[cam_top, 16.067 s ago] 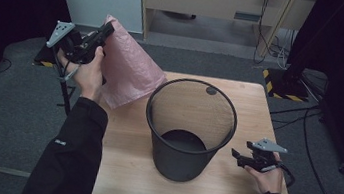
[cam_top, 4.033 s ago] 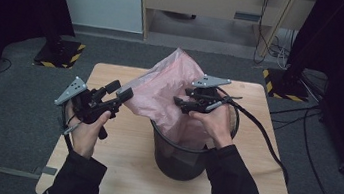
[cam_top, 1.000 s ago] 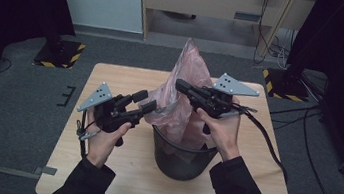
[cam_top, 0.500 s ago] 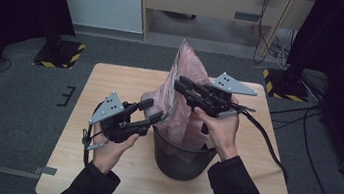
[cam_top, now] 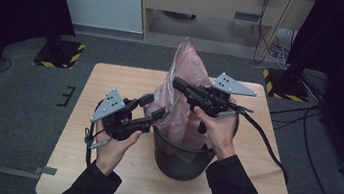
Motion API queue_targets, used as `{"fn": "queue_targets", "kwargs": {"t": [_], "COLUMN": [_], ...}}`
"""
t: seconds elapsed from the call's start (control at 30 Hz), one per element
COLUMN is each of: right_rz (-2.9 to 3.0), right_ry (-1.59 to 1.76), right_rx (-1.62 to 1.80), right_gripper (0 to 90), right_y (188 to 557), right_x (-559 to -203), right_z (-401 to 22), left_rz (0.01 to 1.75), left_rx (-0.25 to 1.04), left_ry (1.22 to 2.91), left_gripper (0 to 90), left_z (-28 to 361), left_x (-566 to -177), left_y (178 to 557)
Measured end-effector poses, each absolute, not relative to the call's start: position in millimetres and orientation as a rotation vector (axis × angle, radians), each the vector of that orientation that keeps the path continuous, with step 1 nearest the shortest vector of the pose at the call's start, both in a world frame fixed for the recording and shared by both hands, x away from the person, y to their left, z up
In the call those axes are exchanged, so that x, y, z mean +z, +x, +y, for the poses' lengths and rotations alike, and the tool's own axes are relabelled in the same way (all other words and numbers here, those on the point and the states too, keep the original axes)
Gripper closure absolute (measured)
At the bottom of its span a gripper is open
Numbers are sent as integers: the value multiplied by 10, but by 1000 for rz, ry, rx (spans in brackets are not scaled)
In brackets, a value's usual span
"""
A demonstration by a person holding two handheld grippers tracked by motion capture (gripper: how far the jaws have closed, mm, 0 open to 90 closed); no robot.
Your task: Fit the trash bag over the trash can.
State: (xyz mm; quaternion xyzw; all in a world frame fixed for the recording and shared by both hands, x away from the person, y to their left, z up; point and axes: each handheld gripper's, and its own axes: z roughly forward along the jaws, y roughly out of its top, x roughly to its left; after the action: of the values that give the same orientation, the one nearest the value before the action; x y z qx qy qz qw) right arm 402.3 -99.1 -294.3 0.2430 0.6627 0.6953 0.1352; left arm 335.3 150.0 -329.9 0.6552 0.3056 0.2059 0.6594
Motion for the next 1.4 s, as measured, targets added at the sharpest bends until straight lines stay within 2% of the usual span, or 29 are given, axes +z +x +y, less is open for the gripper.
{"fn": "queue_targets", "kwargs": {"t": [0.43,0.67,0.83,1.0,1.13,1.4], "right_rz": [1820,1792,1788,1812,1833,1823], "right_ry": [701,702,706,704,701,743], "right_rx": [2038,1985,1954,1914,1876,1875], "right_gripper": [900,900,900,900,900,900], "right_y": [4030,4009,3996,3958,3924,3864], "right_x": [-2832,-2728,-2659,-2620,-2611,-2722], "right_z": [-1108,-1281,-1402,-1497,-1586,-1873], "left_rz": [627,723,807,833,795,733], "left_rx": [426,479,492,454,406,373], "left_ry": [1505,1384,1343,1363,1354,1319], "left_gripper": [399,388,373,371,405,416], "left_z": [1360,1752,2026,2036,1997,1991], "left_x": [-3197,-3147,-3260,-3443,-3546,-3500], "left_y": [3312,3371,3510,3649,3701,3671]}}
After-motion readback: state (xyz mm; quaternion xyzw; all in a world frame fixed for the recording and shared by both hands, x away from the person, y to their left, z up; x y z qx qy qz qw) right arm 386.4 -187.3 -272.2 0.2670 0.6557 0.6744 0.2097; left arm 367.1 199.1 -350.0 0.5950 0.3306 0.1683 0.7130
